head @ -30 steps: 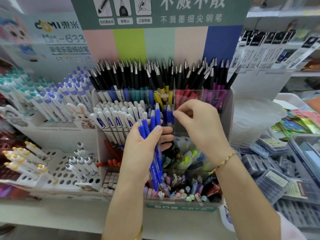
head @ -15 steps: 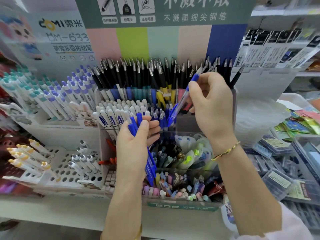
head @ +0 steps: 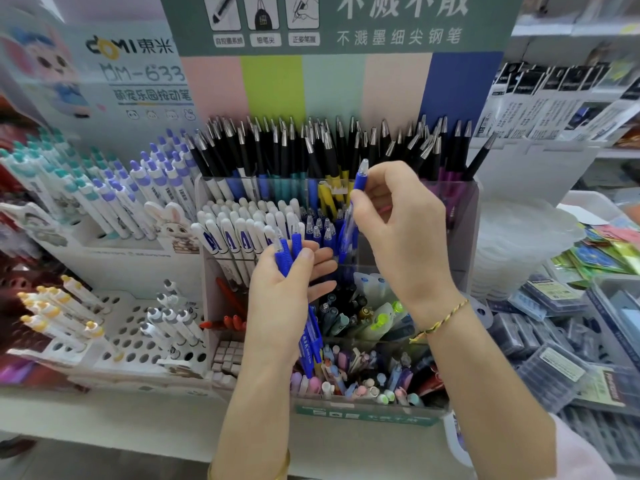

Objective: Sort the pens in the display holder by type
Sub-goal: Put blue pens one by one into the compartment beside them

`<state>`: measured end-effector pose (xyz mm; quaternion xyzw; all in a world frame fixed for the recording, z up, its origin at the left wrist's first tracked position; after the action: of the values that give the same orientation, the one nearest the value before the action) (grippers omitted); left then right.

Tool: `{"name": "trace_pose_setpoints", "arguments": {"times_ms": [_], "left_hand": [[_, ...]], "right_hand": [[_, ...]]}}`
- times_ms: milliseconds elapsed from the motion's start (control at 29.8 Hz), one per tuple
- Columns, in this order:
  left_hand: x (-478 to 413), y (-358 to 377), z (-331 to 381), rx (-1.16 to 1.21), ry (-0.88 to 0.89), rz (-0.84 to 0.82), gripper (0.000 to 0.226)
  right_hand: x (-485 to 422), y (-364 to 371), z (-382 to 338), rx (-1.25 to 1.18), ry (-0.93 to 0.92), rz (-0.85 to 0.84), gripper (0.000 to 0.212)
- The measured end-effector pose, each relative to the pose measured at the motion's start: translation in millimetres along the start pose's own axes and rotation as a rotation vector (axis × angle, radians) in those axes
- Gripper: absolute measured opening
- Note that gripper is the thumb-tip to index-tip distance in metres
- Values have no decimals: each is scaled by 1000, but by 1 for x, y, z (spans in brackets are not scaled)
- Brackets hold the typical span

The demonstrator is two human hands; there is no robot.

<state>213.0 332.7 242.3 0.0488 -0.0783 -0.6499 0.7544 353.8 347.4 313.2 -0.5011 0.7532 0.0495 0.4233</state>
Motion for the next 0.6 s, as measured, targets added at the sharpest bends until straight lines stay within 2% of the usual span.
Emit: {"name": "trace_pose_setpoints", "arguments": {"times_ms": [235,403,436,604], "left_hand": [[2,0,1,6,9,0,13],[1,-6,8,-12,63,44,13],[2,-9,10,-12,78,63,13],[5,-17,20,-34,156,141,16]], "right_hand": [[-1,-6,-4,-63,-23,140,3],[-4,8,1,-23,35,-24,3],[-3,7,2,-21,38,-8,4],[-1,-16,-1,-43,10,285,6]]}}
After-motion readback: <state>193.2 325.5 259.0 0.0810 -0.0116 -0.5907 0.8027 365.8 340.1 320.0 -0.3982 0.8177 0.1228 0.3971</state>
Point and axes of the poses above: each hand's wrist, its own x-axis away from the middle knuckle, its own y-axis out of the palm, z = x × y, the point moved 6 cm from there along -x, towards the middle knuckle
